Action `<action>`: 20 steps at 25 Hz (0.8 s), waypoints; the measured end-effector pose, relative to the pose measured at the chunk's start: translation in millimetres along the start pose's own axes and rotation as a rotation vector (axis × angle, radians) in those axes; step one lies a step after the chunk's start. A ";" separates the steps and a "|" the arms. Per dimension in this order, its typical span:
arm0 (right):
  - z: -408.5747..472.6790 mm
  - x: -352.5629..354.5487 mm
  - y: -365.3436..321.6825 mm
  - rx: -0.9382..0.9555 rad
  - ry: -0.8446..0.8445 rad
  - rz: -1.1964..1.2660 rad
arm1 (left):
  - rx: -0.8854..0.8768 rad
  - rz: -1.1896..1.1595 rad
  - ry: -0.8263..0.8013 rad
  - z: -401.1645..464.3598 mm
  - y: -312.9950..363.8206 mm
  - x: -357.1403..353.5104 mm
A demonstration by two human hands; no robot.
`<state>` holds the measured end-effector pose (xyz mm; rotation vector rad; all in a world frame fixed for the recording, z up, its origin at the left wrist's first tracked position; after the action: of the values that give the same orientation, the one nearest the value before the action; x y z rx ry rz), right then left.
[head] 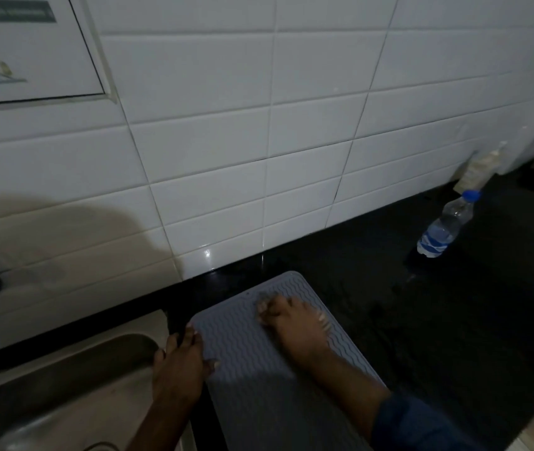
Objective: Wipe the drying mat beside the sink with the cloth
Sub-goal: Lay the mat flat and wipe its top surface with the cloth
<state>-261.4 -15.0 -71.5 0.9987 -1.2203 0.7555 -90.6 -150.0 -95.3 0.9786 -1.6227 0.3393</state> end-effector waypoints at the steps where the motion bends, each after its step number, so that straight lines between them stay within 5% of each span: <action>1: -2.4 -3.7 28.7 -0.065 -0.019 -0.004 | -0.007 0.004 -0.014 -0.3 -0.3 -1.8; 5: -1.0 -16.2 91.5 -0.332 -0.158 -0.031 | -0.041 -0.011 -0.092 -5.8 1.0 -2.0; 8: -1.5 -3.4 59.9 -0.385 -0.020 0.142 | -0.076 -0.014 -0.140 -17.5 6.8 -7.2; 11: -11.1 14.4 -52.3 -0.052 0.044 0.304 | -0.032 -0.091 -0.107 -38.6 4.3 -14.2; 14: -32.4 4.2 -138.4 0.154 0.073 0.212 | 0.034 -0.193 -0.095 -52.6 -7.3 -19.0; 20: -21.8 1.1 -76.8 0.167 0.007 0.136 | -0.043 -0.025 -0.064 -61.2 -2.8 -14.4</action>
<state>-183.9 -25.5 -87.2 1.0554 -1.2435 0.9802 -47.5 -104.4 -90.5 0.9848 -1.6674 0.2579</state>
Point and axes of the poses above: each hand's wrist, its own z-axis towards the middle knuckle, its own x-axis out of the back of the hand, y = z × x, the point moved 7 cm from there along z, towards the middle knuckle, and after that the axes turned 13 degrees about -z, right-handed, at the moved point
